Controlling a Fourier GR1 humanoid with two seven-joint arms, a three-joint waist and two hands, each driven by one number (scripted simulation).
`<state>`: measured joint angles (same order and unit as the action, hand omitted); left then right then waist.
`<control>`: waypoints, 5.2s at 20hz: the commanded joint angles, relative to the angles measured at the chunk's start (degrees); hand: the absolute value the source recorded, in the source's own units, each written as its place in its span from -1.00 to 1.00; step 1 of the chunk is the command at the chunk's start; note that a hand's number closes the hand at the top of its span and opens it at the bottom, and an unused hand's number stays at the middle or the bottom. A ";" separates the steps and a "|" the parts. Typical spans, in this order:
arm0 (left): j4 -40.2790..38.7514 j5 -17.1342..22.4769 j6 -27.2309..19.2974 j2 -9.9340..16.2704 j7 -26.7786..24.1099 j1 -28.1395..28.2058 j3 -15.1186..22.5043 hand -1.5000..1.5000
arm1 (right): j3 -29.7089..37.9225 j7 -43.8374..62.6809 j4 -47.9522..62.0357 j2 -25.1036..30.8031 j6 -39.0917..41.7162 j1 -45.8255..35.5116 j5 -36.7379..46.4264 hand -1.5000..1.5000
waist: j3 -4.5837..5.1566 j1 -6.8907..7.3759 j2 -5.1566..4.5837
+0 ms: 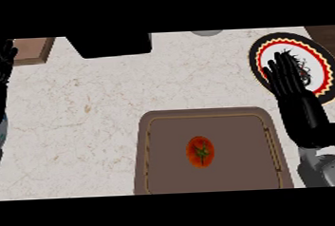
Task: Pick the tomato from the tray and place it in the plate
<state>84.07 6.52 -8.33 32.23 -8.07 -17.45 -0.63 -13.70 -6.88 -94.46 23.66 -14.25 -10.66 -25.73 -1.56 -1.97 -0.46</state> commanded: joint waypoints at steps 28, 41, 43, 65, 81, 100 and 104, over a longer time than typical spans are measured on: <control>-3.82 -2.12 -9.40 -18.54 18.15 13.97 12.00 0.00 | -16.36 -37.37 13.27 9.40 14.23 -9.34 40.40 -1.00 | 1.60 2.29 0.63; -0.33 -2.00 -8.07 -18.28 20.47 14.95 10.60 0.00 | -26.35 -9.75 1.23 10.14 28.41 -13.41 57.80 -1.00 | 1.60 2.25 0.58; 2.35 -3.55 -9.31 -18.76 23.34 13.82 11.42 0.00 | -23.51 -10.20 -2.33 13.95 32.76 -11.87 56.23 -1.00 | 1.57 1.86 0.63; 1.25 -7.96 -4.06 -22.05 22.63 15.25 6.16 0.00 | -17.15 -16.80 13.30 -8.11 37.54 -10.45 78.45 -1.00 | 1.56 2.22 0.46; 2.99 -11.63 -3.59 -25.43 23.87 16.38 6.07 0.00 | -14.15 -24.98 15.58 -12.91 30.15 -8.89 89.36 1.00 | 1.56 2.12 0.51; -2.37 -9.22 -0.85 -23.74 19.86 14.06 2.00 0.00 | 20.93 -2.84 26.08 -9.98 17.02 -19.21 79.94 1.00 | 1.56 1.85 0.46; 1.51 -9.46 -1.31 -23.85 23.10 15.28 2.84 0.00 | 26.40 2.58 19.82 -8.62 13.47 -22.13 78.57 1.00 | 1.54 1.83 0.70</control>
<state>83.77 -2.75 -9.62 8.11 13.00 -2.09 2.00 8.27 -7.49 -71.31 14.20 2.68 -30.54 54.14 -0.01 -0.18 0.14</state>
